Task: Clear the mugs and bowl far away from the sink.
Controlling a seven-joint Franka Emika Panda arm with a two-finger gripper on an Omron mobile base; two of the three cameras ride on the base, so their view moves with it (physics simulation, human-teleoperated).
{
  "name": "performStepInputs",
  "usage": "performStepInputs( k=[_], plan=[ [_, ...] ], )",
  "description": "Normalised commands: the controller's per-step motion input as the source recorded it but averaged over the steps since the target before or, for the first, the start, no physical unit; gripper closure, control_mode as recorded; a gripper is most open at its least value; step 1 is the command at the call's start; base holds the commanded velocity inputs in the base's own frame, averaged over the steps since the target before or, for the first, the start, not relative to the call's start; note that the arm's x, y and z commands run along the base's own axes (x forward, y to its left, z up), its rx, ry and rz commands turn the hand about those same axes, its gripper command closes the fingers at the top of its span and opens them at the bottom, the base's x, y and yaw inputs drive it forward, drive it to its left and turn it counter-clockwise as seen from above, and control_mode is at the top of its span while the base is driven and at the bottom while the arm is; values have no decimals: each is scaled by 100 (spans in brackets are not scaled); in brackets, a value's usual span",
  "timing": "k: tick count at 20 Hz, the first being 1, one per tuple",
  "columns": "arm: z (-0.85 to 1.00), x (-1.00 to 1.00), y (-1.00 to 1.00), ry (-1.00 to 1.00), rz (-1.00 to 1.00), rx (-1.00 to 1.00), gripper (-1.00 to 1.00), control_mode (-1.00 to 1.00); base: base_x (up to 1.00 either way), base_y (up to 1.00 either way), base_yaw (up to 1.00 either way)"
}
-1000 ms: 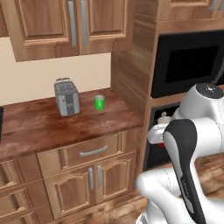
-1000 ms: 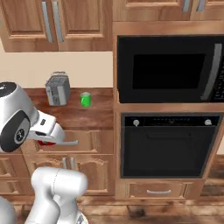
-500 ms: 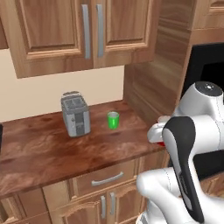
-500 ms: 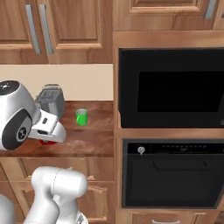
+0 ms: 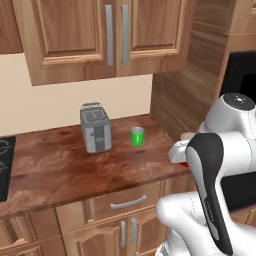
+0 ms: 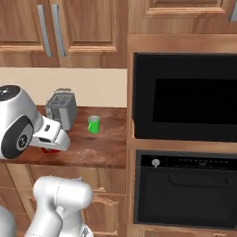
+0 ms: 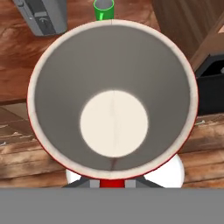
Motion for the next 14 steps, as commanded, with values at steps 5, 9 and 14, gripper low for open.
performStepInputs(
  k=[5, 9, 14],
  plan=[
    [0, 0, 0, 0, 0, 0, 100, 100, 0, 0, 18],
    [0, 0, 0, 0, 0, 0, 100, 100, 0, 0, 7],
    [-17, 6, 0, 0, 2, 0, 100, -100, 0, 0, 1]
  ],
)
